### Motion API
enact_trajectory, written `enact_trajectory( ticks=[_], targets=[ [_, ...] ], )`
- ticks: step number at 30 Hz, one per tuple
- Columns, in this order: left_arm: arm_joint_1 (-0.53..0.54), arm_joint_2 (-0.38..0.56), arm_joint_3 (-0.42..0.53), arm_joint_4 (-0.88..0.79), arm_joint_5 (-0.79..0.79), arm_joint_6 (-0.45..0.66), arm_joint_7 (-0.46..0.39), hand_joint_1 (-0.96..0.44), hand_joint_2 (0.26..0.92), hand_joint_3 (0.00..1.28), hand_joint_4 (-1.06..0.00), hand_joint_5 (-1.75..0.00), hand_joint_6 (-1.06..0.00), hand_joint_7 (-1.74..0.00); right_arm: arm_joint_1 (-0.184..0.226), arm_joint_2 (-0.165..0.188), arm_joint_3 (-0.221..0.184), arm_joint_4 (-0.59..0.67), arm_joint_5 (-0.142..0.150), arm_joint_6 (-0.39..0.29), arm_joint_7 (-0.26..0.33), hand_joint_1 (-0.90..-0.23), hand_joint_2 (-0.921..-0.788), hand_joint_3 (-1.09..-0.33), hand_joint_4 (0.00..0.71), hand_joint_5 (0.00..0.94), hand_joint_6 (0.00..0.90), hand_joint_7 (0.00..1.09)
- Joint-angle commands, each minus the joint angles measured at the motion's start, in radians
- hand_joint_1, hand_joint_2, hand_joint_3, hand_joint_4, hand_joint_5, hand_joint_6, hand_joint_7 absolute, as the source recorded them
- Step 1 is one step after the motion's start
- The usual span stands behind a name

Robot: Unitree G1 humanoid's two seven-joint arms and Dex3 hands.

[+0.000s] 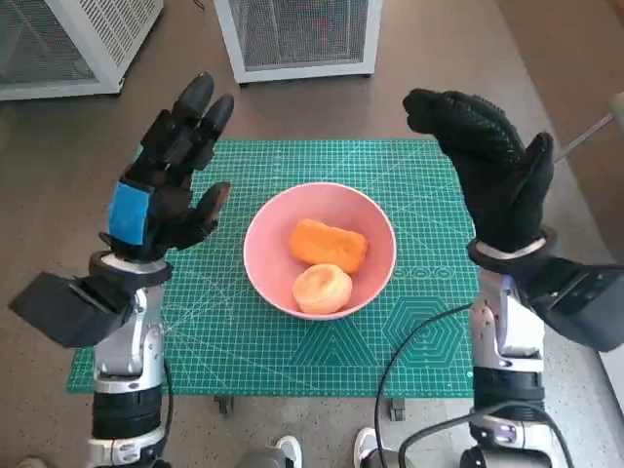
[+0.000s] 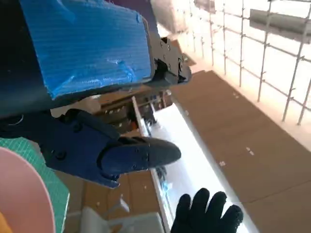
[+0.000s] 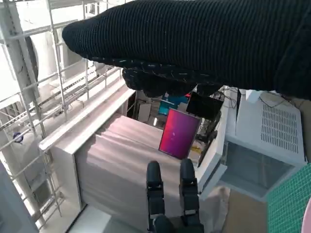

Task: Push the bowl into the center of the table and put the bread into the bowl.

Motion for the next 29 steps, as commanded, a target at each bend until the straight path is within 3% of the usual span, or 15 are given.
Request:
enact_trajectory(
  ticks=[1, 11, 29],
  targets=[
    [0.001, -0.004, -0.011, 0.013, 0.016, -0.038, 0.011, -0.68, 0.921, 0.54, -0.32, -0.01, -0.35, -0.05, 0.000, 0.002, 0.001, 0.018, -0.001, 0.006, -0.001, -0.652, -0.921, -0.779, 0.194, 0.001, 0.008, 0.45],
    [-0.001, -0.001, -0.016, 0.021, 0.018, -0.049, 0.015, -0.68, 0.921, 0.55, -0.32, -0.01, -0.35, -0.05, -0.001, 0.002, 0.000, 0.020, -0.002, 0.005, 0.000, -0.655, -0.921, -0.783, 0.194, 0.001, 0.002, 0.46],
    [-0.070, 0.063, -0.006, 0.094, -0.010, -0.040, -0.054, -0.69, 0.921, 0.51, -0.32, 0.00, -0.33, -0.04, -0.033, 0.004, 0.007, 0.070, -0.036, -0.006, -0.025, -0.629, -0.921, -0.810, 0.193, 0.000, -0.001, 0.46]
  ],
)
